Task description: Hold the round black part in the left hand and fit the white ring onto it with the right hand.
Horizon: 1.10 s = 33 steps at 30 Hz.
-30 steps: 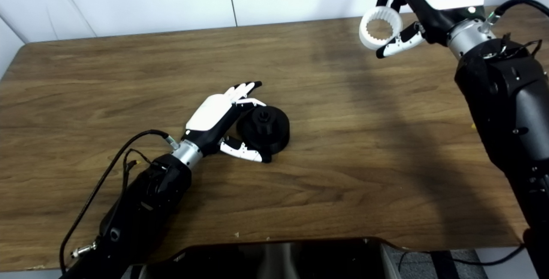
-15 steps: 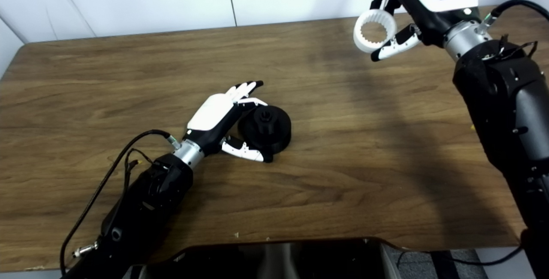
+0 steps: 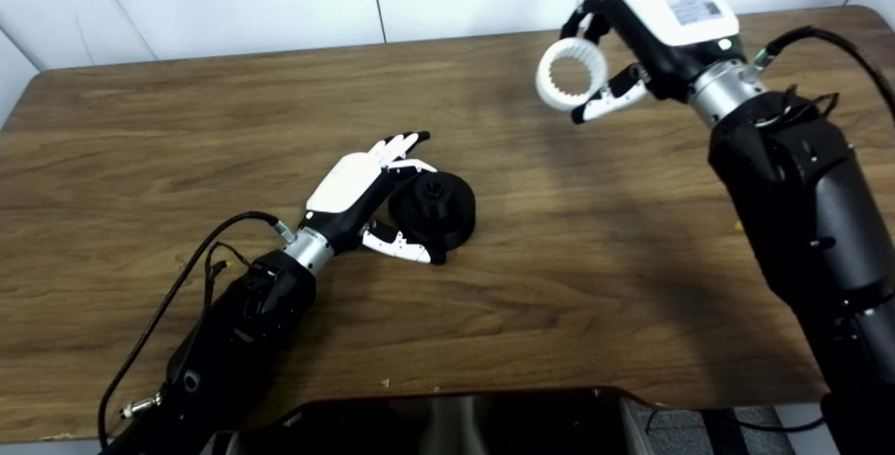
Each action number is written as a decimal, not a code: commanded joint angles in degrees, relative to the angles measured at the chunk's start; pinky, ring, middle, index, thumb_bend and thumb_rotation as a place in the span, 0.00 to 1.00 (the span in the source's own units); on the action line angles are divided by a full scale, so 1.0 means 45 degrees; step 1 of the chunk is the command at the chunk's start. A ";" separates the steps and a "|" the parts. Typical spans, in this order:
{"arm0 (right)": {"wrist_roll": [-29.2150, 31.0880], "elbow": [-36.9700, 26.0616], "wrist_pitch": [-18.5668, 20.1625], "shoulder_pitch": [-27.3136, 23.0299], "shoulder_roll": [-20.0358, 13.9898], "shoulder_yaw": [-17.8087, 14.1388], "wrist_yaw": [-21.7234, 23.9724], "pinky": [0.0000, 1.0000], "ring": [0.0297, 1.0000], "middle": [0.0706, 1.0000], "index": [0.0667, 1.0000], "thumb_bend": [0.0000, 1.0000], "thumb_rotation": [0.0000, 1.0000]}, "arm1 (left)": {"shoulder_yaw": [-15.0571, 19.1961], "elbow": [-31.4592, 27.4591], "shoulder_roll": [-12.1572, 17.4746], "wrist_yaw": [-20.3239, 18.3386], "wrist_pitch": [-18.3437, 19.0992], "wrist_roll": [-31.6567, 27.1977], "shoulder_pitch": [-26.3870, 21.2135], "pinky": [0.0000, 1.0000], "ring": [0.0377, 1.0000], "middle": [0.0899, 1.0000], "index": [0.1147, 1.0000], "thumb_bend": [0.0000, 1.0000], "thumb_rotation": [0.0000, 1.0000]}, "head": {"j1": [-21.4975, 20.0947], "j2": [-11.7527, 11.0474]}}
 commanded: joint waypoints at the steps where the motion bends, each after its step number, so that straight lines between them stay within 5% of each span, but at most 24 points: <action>1: 0.0016 -0.0597 -0.0155 -0.0353 0.0033 -0.0115 -0.0072 0.90 0.60 0.45 0.45 0.52 0.16 | -0.0264 0.0269 -0.0090 -0.0172 0.0086 0.0520 -0.0209 1.00 1.00 1.00 0.63 1.00 0.38 | -0.0014 0.0014; 33: -0.0357 -0.1462 -0.0477 0.0599 0.1835 0.0955 0.0579 0.92 0.62 0.46 0.45 0.52 0.16 | -0.0305 0.0156 -0.0141 -0.0244 0.0202 0.0531 -0.0193 1.00 1.00 1.00 0.63 1.00 0.38 | -0.0063 0.0059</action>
